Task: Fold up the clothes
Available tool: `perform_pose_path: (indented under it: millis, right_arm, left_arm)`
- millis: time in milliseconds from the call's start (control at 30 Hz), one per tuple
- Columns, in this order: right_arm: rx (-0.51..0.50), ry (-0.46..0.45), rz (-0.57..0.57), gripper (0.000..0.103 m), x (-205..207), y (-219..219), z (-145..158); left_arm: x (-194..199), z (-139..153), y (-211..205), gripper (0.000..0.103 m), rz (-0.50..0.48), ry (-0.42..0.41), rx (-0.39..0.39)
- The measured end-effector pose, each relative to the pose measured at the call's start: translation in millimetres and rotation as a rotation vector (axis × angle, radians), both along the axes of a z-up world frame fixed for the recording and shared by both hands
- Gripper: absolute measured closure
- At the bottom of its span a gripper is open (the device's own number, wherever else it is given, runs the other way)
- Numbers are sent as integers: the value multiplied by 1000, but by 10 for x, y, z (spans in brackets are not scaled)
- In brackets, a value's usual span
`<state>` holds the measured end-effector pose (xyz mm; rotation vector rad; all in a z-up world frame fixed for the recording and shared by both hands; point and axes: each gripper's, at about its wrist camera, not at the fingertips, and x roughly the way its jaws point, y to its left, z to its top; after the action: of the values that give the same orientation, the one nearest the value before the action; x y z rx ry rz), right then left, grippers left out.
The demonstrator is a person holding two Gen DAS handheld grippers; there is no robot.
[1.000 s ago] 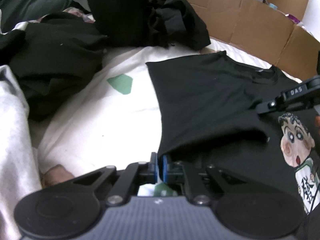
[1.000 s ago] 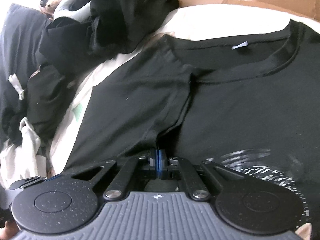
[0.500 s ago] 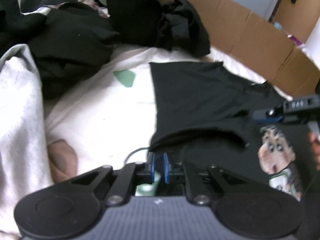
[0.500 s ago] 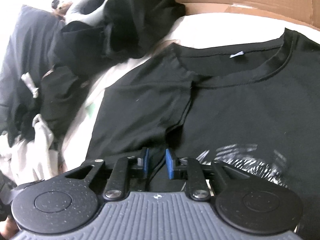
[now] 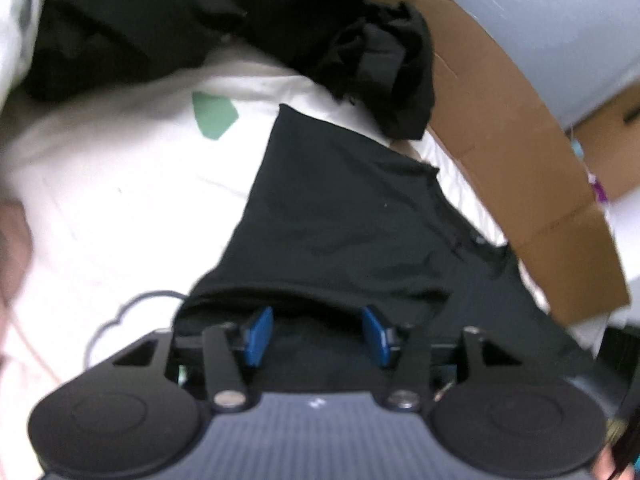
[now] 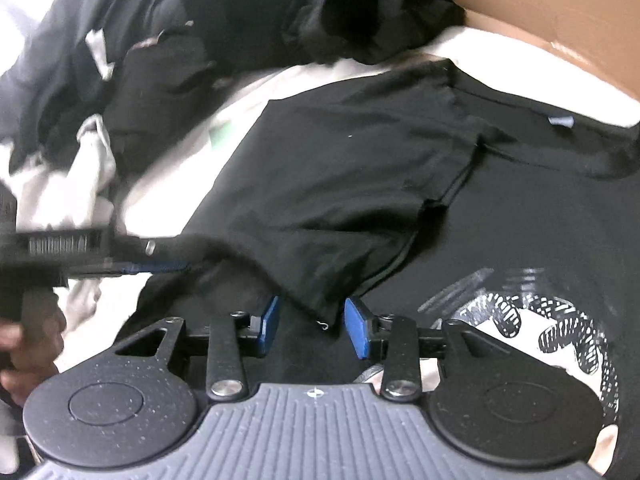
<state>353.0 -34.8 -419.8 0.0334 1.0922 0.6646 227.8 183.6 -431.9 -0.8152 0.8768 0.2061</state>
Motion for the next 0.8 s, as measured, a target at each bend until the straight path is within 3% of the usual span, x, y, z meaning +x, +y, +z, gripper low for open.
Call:
perform_pose_path:
  millis: [67,233,300,333,367,600,800]
  right_arm:
    - [-23,-19,20,102,-36,29,15]
    - [-82,-82,78,103,-140,44,117]
    - [-108,-90,93,103,-173,44,127]
    - [-121,-94,100,103,-189,44,130]
    - [-133,-95,105,103,-198,41,122]
    - [-177,-56,123,103,-237,-35,29]
    - [-147,-34,110,100,-221,-139,113]
  left_arm:
    - [-1,-17,24,50,36,-24,-56]
    - [-16,-78,81,52,126,-76,-156]
    - [7,-128,83,67,136,-61,-164]
    - [17,-153,81,94,137,-40,-162]
    - [23,-178,77,101,136,-12,-155]
    - [-94,-214,44,99,82,59,-72]
    - [-229,-111,12,99,13,90,-22]
